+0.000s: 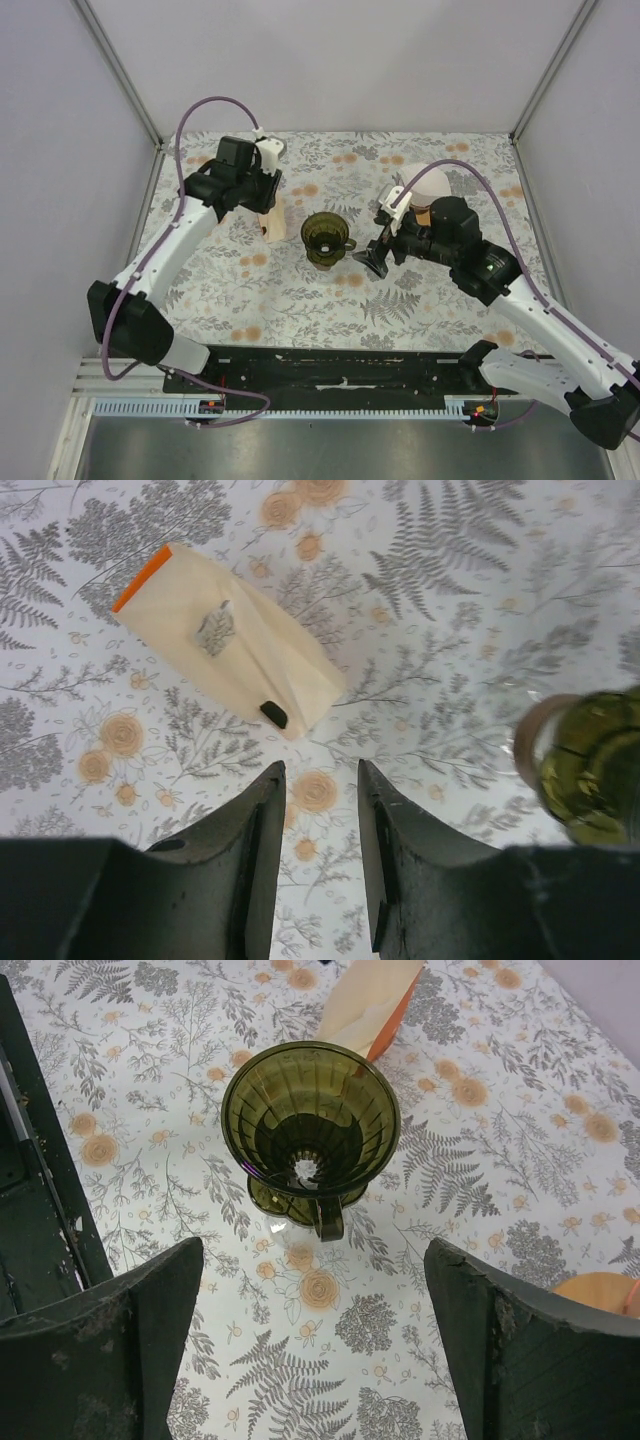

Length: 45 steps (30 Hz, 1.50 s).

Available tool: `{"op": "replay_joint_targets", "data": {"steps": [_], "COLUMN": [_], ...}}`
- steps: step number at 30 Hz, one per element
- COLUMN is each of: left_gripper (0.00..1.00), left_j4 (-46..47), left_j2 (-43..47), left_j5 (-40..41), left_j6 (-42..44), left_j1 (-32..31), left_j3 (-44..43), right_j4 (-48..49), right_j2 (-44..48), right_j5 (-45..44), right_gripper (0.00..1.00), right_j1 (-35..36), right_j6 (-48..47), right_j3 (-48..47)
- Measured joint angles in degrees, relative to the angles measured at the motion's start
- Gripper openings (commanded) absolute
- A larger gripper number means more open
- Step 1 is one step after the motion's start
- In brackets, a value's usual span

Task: Place the coffee filter in the dripper
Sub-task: Pick up the coffee filter from the coffee filter holder.

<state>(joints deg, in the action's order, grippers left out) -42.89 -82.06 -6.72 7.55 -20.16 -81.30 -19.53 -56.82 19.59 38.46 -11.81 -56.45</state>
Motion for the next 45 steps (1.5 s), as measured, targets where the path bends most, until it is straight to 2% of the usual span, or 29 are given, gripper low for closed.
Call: {"op": "replay_joint_targets", "data": {"steps": [7,18,19,21,23,24,30,33,38,45], "left_gripper": [0.47,0.47,0.46,0.35,0.10,0.02,0.02,0.02,0.02,0.02], "left_j4": [8.87,15.04,15.23,15.52,15.85,15.91,16.50,15.34,10.88,-1.64], "left_j2": [-10.49,-20.04,-20.98,-22.49,-23.96,-24.28,-23.82,-20.72,-9.90,4.20], "left_j5": [12.48,14.69,14.82,15.26,15.91,16.28,17.44,14.97,6.91,-10.60], "left_j6": [3.41,4.98,5.03,5.14,5.35,5.40,5.16,4.33,3.85,7.56], "left_j1": [-1.64,-1.62,-1.62,-1.62,-1.62,-1.62,-1.18,0.04,4.26,4.98], "left_j3": [4.22,3.56,3.45,3.13,2.64,2.43,1.95,1.95,0.94,-7.19], "right_j4": [-1.09,-2.10,-2.14,-2.25,-2.27,-2.32,-2.58,-3.15,-4.37,-4.72], "right_j2": [2.73,3.04,3.06,3.13,3.15,3.15,3.39,3.93,5.20,4.96], "right_j5": [-2.62,-4.07,-4.15,-4.42,-4.48,-4.48,-4.85,-4.90,-4.28,0.07], "right_gripper": [0.98,0.98,0.98,0.98,0.98,0.98,0.98,0.98,0.98,0.98], "right_j1": [0.00,0.00,0.00,0.00,0.00,0.00,0.00,0.00,0.00,-0.04], "right_j6": [0.00,-0.02,-0.04,-0.13,-0.24,-0.24,-0.28,-0.42,-1.05,-2.38], "right_j3": [0.00,0.00,0.00,0.00,0.00,0.00,0.00,0.00,-0.83,-5.35]}}
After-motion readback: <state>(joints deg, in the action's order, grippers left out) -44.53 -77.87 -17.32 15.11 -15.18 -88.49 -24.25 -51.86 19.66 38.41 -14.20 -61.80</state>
